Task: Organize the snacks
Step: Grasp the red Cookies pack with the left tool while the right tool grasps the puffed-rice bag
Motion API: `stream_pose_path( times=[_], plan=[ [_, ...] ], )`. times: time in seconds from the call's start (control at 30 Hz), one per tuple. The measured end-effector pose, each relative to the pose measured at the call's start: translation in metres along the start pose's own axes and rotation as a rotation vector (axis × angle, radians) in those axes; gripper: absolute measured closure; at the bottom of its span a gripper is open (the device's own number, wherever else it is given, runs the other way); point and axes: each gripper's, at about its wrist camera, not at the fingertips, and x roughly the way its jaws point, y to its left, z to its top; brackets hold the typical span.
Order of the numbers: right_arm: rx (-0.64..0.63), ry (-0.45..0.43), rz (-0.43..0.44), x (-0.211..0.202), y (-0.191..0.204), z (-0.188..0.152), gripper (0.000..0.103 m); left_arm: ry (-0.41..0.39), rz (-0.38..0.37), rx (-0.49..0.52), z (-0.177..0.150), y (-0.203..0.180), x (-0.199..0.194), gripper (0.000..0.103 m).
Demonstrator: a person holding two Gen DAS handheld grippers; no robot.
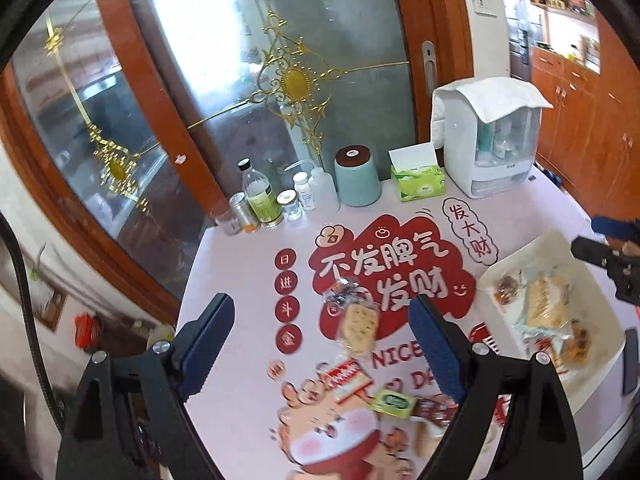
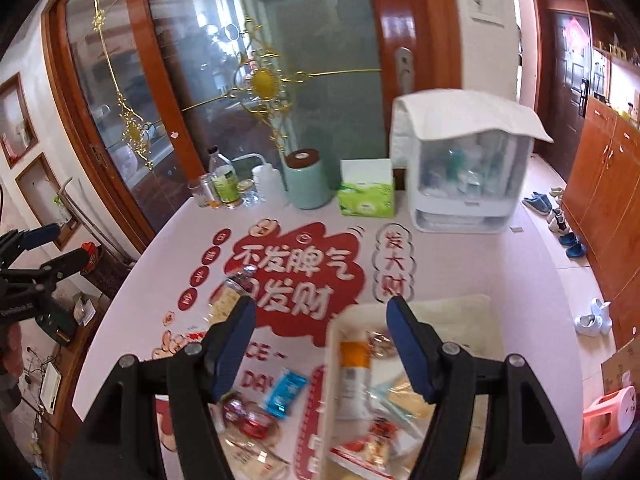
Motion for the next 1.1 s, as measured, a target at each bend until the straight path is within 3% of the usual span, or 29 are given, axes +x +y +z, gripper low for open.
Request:
stream_pose_path(
  times=[0.13,0.27,0.37,0.47,0.6,0.73,0.97,1.1],
  plan=[
    [0.017,0.013,-0.001,0.024,0.046,0.016,0.022,0.023,-0.047,0.028,-0.016,0.025,0.046,0.009],
    [0.022,0.059,-0.019,0.073,0.087,0.019,0.021,0.119,-0.097,-0.028,-0.052,0.033,0.116,0.009],
    [0.052,0.112,-0.002,0.111,0.107,0.013,0.021,0.179,-0.082,-0.117,-0.086,0.035,0.165,0.009],
    [0.070,0.153,-0.012,0.146,0.121,0.002,0.021,0.227,-0.005,-0.231,-0.121,0.035,0.202,0.009],
    [0.111,0.207,-0.029,0.182,0.127,-0.014,0.021,0.323,-0.017,-0.396,-0.161,0.031,0.242,0.009],
    [0.153,0.244,-0.042,0.210,0.123,-0.022,0.021,0.364,-0.024,-0.441,-0.180,0.015,0.265,0.009],
    [0.247,0.348,-0.004,0.268,0.115,-0.030,0.021,0.335,0.034,-0.434,-0.187,0.002,0.275,0.009],
    [0.242,0.413,0.031,0.298,0.126,-0.039,0.021,0.324,0.065,-0.447,-0.189,0.021,0.272,0.028]
  ],
)
